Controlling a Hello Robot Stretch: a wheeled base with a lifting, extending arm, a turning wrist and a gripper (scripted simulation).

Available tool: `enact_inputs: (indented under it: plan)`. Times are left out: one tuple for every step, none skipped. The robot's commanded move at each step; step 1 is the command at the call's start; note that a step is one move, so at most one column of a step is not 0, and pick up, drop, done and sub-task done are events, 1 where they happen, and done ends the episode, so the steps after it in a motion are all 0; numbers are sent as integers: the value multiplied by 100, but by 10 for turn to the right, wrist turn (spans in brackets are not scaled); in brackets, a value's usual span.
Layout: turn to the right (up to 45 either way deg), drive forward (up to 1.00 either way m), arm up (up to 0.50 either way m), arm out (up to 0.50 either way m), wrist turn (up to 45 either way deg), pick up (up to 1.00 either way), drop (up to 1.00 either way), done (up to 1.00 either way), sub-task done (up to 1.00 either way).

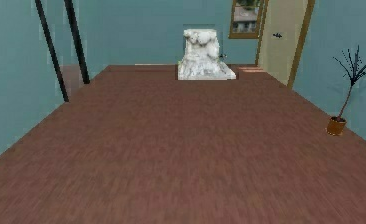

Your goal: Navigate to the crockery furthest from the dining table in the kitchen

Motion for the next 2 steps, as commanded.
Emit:
enact_inputs:
  plan:
    - [-30,0,0,0,0,0,0,0,0]
    - [-450,0,0,0,0,0,0,0,0]
